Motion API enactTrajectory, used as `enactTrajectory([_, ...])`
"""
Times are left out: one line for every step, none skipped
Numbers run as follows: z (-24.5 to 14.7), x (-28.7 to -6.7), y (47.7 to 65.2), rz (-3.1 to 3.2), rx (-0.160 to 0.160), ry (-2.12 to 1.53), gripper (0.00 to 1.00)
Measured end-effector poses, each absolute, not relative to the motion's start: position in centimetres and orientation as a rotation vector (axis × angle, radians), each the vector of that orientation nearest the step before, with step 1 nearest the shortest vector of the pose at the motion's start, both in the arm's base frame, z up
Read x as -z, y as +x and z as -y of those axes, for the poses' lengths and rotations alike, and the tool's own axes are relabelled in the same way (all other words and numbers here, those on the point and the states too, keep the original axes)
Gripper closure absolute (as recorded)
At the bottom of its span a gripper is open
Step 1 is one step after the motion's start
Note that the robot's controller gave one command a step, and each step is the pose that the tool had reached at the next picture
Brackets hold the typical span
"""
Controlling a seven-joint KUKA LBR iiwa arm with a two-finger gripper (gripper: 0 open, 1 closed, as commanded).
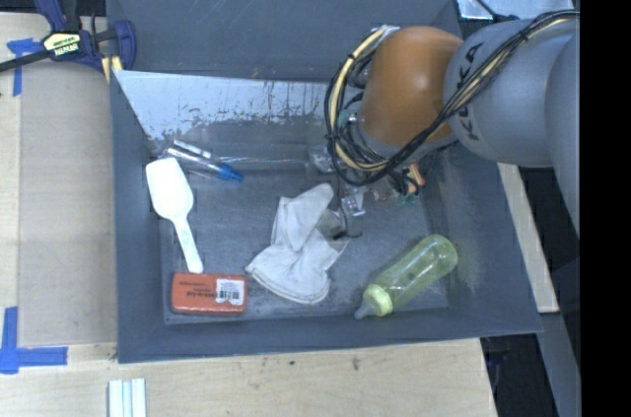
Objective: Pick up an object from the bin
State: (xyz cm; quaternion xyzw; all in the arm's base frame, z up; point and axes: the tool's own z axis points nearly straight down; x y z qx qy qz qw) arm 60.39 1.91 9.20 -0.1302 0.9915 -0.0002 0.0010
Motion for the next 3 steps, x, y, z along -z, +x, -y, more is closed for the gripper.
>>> enactTrajectory([-4.3, -7.4, 58.7, -3.122, 0.000, -0.302, 1.00])
enactTrajectory([-4.3, -7.4, 58.7, -3.122, 0.000, -0.302, 1.00])
enactTrajectory([-1.7, -24.8, 57.5, -3.115, 0.002, -0.313, 1.00])
